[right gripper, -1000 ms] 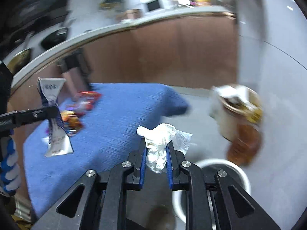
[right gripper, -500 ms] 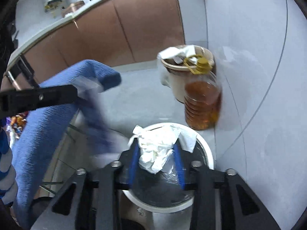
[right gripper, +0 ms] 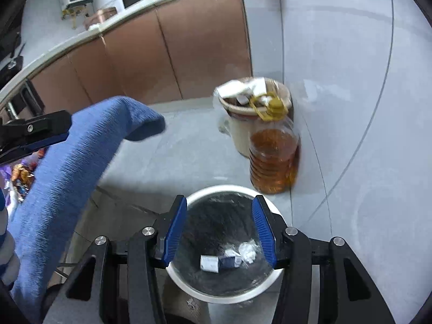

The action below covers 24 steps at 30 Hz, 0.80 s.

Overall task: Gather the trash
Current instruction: 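Carry carton and tissue to the bin and open both tools over it, then move both open tools back over the trash pile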

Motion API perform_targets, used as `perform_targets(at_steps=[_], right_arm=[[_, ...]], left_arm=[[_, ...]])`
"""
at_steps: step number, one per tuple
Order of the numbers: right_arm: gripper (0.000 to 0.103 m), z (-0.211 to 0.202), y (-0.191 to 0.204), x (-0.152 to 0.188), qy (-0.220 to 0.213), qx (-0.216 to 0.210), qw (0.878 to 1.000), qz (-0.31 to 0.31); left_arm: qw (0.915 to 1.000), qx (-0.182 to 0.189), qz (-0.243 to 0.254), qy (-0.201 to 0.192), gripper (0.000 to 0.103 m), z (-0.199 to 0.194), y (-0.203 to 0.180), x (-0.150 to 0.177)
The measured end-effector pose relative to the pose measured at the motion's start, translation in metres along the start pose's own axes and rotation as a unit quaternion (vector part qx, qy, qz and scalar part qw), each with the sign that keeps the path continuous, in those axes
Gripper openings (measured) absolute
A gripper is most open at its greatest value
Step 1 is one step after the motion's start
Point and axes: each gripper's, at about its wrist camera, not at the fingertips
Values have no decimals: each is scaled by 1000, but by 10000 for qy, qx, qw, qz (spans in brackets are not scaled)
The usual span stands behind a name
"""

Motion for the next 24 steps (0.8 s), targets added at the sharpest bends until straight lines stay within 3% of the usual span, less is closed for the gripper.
perform_targets(at_steps=[4,12,17,24], right_arm=[[50,-27,28,-16,-321,-116,9991,-261],[50,-84,101,-45,-894,-588,9899,-929],[50,-106,147,-60,-1097,-976,9804,-1310],[51,-106,210,-77,-1083,-1484,9659,-1822]], left_arm=[[9989,-330,100,-324,51,-51,18,4],[9909,-868,-373,-963,51,-162,99,26],[9802,-1285,-785,-1290,51,-224,163,47],[9550,-2033,-1576,-1474,51,-269,265,69]])
Point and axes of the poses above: each gripper's, at about its wrist camera, not at the fingertips, and z roughly the way its jaws point, y to its left, x to its underside, and after that the axes turned 13 degrees about -z, right-handed
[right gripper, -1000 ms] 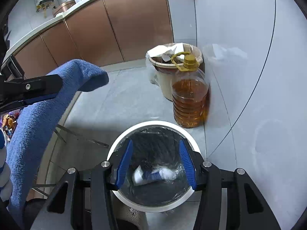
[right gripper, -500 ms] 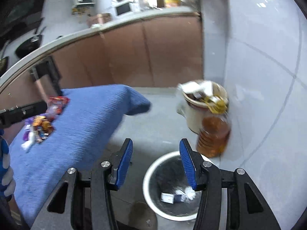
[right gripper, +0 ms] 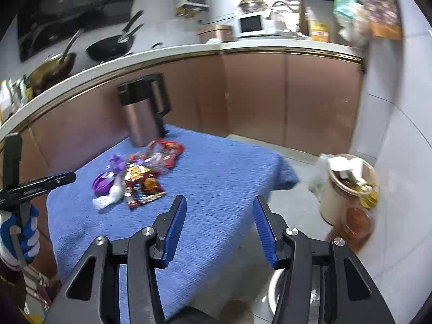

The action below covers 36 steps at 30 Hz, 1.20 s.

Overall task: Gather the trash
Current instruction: 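Move both open tools back over the trash pile, then grasp the purple cup lid with the left tool while the right tool grasps the snack wrapper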

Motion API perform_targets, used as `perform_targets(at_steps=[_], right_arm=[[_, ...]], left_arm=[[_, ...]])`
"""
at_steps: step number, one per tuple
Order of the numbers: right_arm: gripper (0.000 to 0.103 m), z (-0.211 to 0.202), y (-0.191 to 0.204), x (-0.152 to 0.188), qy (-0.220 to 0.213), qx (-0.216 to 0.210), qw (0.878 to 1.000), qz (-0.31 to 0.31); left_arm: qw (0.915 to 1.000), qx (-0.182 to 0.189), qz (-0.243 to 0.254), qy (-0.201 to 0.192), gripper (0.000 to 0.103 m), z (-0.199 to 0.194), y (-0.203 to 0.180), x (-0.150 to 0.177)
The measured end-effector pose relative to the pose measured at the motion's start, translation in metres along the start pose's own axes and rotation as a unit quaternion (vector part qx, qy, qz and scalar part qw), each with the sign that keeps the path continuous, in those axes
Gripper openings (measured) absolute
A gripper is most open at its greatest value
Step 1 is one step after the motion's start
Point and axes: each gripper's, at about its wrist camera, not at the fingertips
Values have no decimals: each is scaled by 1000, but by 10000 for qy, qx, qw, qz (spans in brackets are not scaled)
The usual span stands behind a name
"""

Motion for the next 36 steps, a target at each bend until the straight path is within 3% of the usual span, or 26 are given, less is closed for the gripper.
perform_targets(at_steps=[7,14,19,22,29,31,32,33,35,36], right_arm=[[52,62,43,-21,268,-685,9966,-384],[52,142,79,-43,518,-1530,9841,-736],[67,193,110,-57,520,-1974,9741,-972],[76,214,126,-59,553,-2066,9697,-1178],[79,246,133,-58,718,-1979,9685,-1333],[79,254,133,-56,786,-1965,9685,-1315],[76,257,133,-55,822,-1975,9682,-1294],[63,258,132,-53,859,-1985,9681,-1261],[47,258,129,-49,882,-1987,9687,-1196],[45,254,126,-47,872,-1995,9692,-1151]], left_arm=[[9961,-590,-541,369,51,49,74,-16],[9916,-757,-668,807,50,110,98,-36],[9894,-868,-594,1001,48,139,101,-43],[9889,-913,-532,1043,46,149,101,-43],[9891,-904,-591,1002,38,155,101,-44],[9891,-891,-596,1011,24,156,102,-45],[9892,-854,-612,1024,20,156,102,-45],[9894,-803,-636,1033,12,156,102,-45],[9896,-808,-635,1005,8,154,101,-44],[9897,-826,-633,979,6,152,100,-42]])
Point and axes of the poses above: each gripper's, at about its wrist camera, not at the fingertips, and z roughly the way its jaws point, y to its left, x to its underside, and after that the axes turned 13 degrees about -z, right-handed
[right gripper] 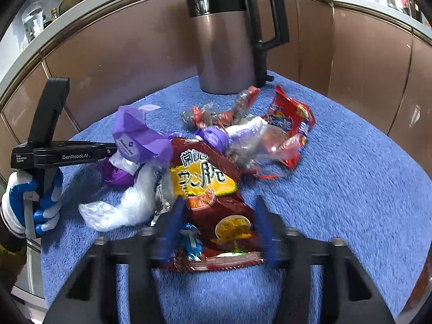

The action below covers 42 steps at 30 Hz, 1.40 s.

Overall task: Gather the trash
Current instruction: 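Grasp the purple cup lid with the left tool while the right tool grasps the snack wrapper, then carry lid and wrapper to the bin and open both tools over it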

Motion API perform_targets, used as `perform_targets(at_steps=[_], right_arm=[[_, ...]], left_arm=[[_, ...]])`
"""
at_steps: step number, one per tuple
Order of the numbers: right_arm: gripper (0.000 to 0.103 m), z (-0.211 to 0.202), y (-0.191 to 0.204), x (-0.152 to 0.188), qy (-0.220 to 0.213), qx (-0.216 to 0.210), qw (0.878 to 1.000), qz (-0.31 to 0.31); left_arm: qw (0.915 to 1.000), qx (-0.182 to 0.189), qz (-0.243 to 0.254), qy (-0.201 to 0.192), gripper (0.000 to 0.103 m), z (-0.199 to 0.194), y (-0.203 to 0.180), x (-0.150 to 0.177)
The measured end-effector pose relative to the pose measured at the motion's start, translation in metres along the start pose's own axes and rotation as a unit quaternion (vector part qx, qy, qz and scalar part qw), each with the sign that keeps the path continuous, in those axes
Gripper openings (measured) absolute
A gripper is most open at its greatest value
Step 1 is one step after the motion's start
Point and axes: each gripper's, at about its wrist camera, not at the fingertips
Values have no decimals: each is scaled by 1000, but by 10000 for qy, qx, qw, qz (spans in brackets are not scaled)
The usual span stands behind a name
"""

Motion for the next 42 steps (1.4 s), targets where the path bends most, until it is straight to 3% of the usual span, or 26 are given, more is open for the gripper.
perform_targets(at_steps=[6,8,18,25,33,42], right_arm=[[21,-32,9,15,-207,-11,9998,-1],[17,-47,16,20,-309,25,9995,-18],[17,-143,41,35,-931,290,9952,40],[17,-211,46,61,-1332,628,9889,185],[17,-277,27,114,-1444,1434,9769,652],[17,-329,-31,196,-1176,2594,9434,1698]], left_arm=[[9997,13,-179,-171,4,-22,8,11],[9994,26,-250,-257,4,-34,11,15],[9965,209,-327,-736,4,-112,14,39],[9940,332,-103,-1040,4,-161,-8,57],[9888,844,564,-1094,4,-190,-86,79],[9706,1701,1567,-660,4,-180,-219,115]])
Point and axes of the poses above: each gripper's, at about its wrist camera, not at the fingertips, and z roughly the way its jaws point, y to its left, x to its underside, and after that the axes turned 13 degrees about -z, right-handed
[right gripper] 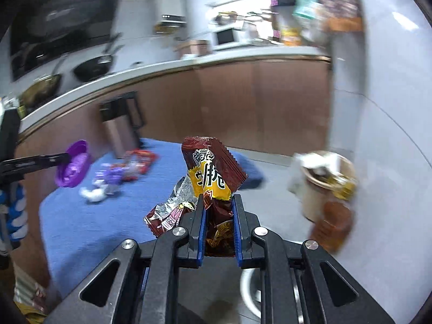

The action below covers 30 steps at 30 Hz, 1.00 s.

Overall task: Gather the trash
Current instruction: 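Carry lid and wrapper to the bin and open both tools over it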

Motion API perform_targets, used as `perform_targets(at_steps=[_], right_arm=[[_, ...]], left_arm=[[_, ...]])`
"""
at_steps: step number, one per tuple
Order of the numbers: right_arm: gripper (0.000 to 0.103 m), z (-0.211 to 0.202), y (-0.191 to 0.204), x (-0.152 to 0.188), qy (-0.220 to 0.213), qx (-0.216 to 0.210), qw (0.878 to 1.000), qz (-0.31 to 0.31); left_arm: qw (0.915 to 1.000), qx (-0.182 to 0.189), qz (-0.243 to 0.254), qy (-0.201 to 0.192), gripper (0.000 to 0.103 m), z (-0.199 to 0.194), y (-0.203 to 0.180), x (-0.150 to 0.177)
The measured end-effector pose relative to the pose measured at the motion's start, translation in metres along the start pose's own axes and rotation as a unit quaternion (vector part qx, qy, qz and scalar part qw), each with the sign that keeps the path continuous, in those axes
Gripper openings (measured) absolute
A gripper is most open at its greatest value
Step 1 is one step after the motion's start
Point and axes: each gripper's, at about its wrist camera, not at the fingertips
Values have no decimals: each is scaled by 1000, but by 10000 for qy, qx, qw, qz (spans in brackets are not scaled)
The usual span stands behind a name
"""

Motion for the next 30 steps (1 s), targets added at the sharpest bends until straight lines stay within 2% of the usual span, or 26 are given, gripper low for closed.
perform_targets(at_steps=[6,13,16,18,23,24,26,28,30], right_arm=[[18,23,-56,42,644,673,9941,547],[24,65,-95,89,1292,923,9826,967],[30,77,-110,106,1478,998,9780,1081],[39,84,-116,115,1576,1083,9747,1158],[41,89,-127,126,1731,1272,9687,1247],[43,89,-129,127,1740,1291,9681,1261],[45,88,-129,127,1755,1316,9675,1258],[47,88,-128,127,1773,1352,9669,1237],[51,88,-126,126,1766,1370,9670,1223]], left_arm=[[9959,406,568,580,4,65,-80,19],[9823,569,1131,1377,4,154,-158,61],[9768,566,1245,1649,6,188,-177,77],[9725,701,1195,1871,7,207,-185,85],[9654,880,1067,2211,8,233,-194,95],[9656,895,1032,2214,9,234,-193,94],[9664,980,956,2175,20,230,-190,89],[9690,1036,861,2069,42,221,-185,83],[9718,1068,779,1951,44,210,-178,77]])
Point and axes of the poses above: each gripper's, at about its wrist camera, not at the fingertips, and z roughly the way its jaws point, y to its left, x to its underside, and after that the axes turned 13 degrees about -z, right-handed
